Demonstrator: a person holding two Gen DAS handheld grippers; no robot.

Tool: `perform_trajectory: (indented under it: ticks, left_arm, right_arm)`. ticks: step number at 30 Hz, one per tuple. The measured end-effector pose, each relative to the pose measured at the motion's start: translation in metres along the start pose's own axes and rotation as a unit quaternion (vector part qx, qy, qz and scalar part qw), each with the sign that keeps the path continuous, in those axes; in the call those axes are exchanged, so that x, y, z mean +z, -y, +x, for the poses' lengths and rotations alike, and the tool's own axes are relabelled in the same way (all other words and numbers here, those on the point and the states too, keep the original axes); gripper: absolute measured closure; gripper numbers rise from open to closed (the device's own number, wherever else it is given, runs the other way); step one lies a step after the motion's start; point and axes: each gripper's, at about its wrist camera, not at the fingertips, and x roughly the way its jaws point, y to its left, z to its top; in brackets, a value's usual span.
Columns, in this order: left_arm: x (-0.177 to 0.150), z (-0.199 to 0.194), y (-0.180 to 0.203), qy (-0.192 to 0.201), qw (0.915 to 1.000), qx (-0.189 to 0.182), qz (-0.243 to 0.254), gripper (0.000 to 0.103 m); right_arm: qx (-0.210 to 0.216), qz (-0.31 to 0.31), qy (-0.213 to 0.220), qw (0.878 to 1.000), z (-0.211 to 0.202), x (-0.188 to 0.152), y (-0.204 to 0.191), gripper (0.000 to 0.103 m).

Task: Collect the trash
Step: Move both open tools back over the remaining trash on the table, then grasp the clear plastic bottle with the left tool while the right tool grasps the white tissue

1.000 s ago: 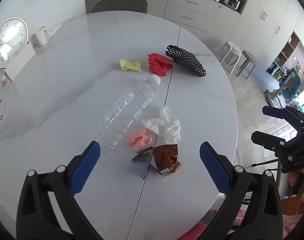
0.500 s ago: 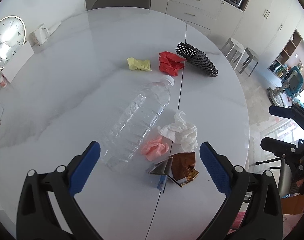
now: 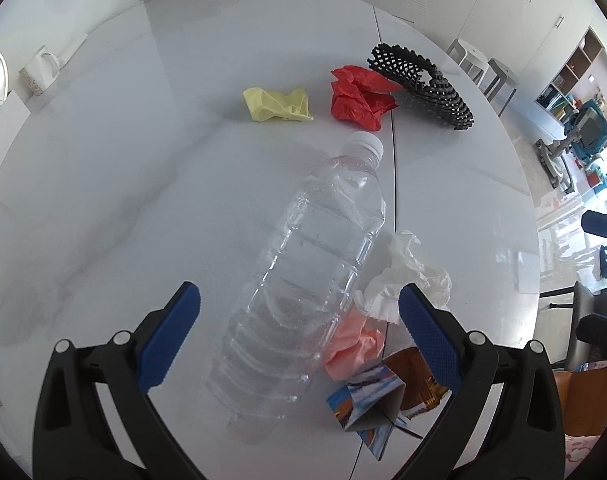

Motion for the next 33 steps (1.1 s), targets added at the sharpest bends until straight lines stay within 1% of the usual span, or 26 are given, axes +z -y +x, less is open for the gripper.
perform_trajectory:
  ticks: [5, 7, 8, 9, 11, 12, 15, 18, 24, 27, 28, 29, 30, 31, 33]
  left_arm:
    - [0.008, 0.023, 0.003, -0.02, 0.9997, 0.004, 0.014, 0.008]
    - [0.011, 0.028, 0.005, -0.024, 0.9995, 0.006, 0.021, 0.01]
    - [0.012, 0.03, 0.005, -0.025, 0.9994, 0.008, 0.024, 0.015]
    - [0.013, 0.032, 0.006, -0.029, 0.9991, 0.012, 0.028, 0.024]
    - [0.015, 0.038, 0.007, -0.041, 0.9985, 0.011, 0.035, 0.031]
    - [0.015, 0.039, 0.007, -0.041, 0.9983, 0.019, 0.038, 0.033]
    - [0.018, 0.04, 0.007, -0.038, 0.998, 0.025, 0.045, 0.034]
    - [0.018, 0.038, 0.002, -0.036, 0.9985, 0.022, 0.035, 0.034]
    - [0.011, 0.014, -0.015, -0.009, 0.9999, 0.013, -0.003, 0.036]
    - [0.004, -0.001, -0.022, 0.013, 0.9996, 0.011, -0.022, 0.036]
    - [0.001, -0.006, -0.023, 0.018, 0.9994, 0.011, -0.027, 0.036]
    - [0.0, -0.01, -0.024, 0.021, 0.9993, 0.011, -0.029, 0.036]
    - [-0.001, -0.013, -0.024, 0.023, 0.9992, 0.012, -0.031, 0.036]
    - [-0.003, -0.016, -0.024, 0.025, 0.9991, 0.014, -0.032, 0.036]
    - [-0.005, -0.021, -0.022, 0.027, 0.999, 0.015, -0.033, 0.036]
  right_arm:
    - [0.0, 0.001, -0.013, 1.0, 0.013, 0.005, -0.001, 0.002]
    - [-0.001, 0.003, -0.019, 1.0, 0.017, 0.006, -0.001, 0.002]
    - [0.0, 0.004, -0.02, 1.0, 0.019, 0.007, 0.0, 0.002]
    - [0.0, 0.006, -0.022, 1.0, 0.021, 0.007, 0.001, 0.002]
    - [0.0, 0.008, -0.025, 1.0, 0.025, 0.008, 0.002, 0.002]
    - [0.001, 0.008, -0.025, 1.0, 0.026, 0.009, 0.003, 0.002]
    - [0.007, 0.006, -0.028, 1.0, 0.033, 0.011, 0.003, 0.002]
    - [0.014, 0.005, -0.033, 0.999, 0.042, 0.014, 0.002, 0.002]
    - [0.028, 0.002, -0.041, 0.999, 0.067, 0.019, -0.003, 0.002]
    - [0.033, -0.005, -0.045, 0.998, 0.081, 0.022, -0.01, 0.003]
    - [0.032, -0.009, -0.047, 0.998, 0.086, 0.023, -0.012, 0.004]
    - [0.033, -0.012, -0.05, 0.998, 0.09, 0.024, -0.015, 0.009]
    - [0.035, -0.016, -0.055, 0.998, 0.094, 0.024, -0.018, 0.011]
    - [0.038, -0.02, -0.058, 0.997, 0.098, 0.025, -0.022, 0.012]
    - [0.036, -0.027, -0.063, 0.997, 0.105, 0.026, -0.027, 0.019]
